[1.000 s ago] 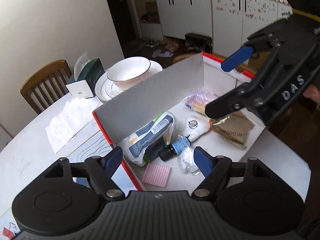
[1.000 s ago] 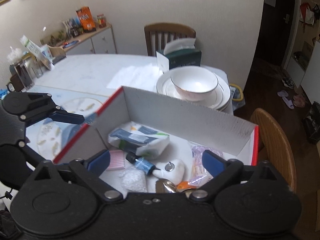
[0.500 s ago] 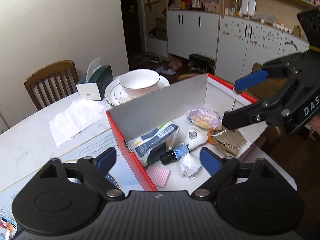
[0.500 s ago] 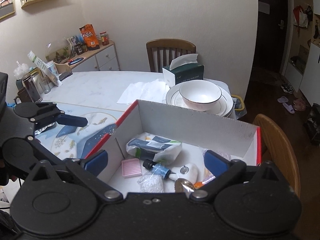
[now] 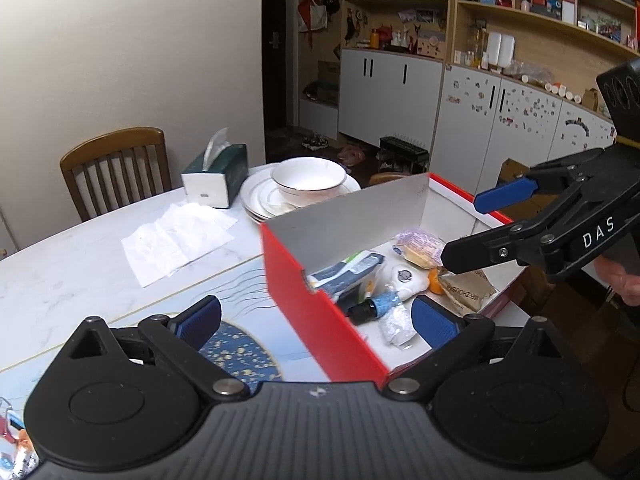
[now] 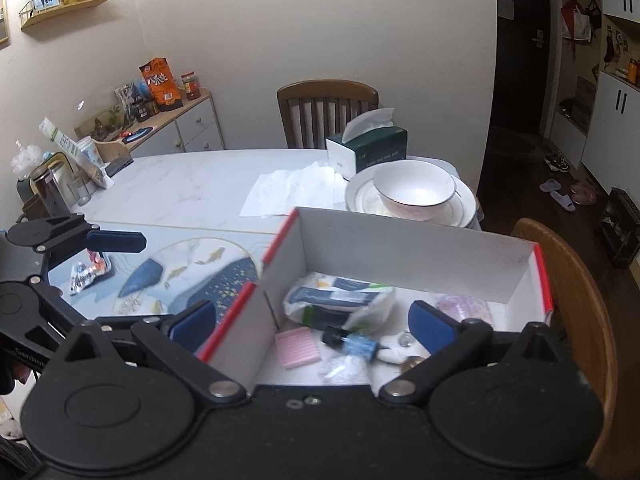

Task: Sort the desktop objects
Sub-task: 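Withdraw both grippers from the box back toward the table items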

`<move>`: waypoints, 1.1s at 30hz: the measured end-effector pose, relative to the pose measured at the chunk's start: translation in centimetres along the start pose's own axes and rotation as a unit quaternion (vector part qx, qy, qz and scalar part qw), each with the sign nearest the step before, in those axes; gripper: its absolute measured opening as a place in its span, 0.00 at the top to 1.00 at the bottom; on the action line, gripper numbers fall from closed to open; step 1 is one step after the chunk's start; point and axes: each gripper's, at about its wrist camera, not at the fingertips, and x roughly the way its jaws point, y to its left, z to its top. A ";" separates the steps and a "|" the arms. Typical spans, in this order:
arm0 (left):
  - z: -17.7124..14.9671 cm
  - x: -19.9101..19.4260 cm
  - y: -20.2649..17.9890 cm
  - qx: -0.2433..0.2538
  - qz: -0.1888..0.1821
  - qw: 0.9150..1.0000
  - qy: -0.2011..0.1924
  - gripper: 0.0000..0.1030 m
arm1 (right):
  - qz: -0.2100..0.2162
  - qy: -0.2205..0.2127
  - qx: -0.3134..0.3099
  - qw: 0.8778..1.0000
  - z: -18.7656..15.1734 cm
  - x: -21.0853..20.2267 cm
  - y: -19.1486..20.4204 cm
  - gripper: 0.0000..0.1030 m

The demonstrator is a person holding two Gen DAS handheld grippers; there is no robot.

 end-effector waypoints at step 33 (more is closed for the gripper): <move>-10.0 -9.3 19.0 -0.054 0.062 0.997 -0.004 0.01 | 0.047 0.021 -0.051 0.997 4.5 10.8 21.4 0.00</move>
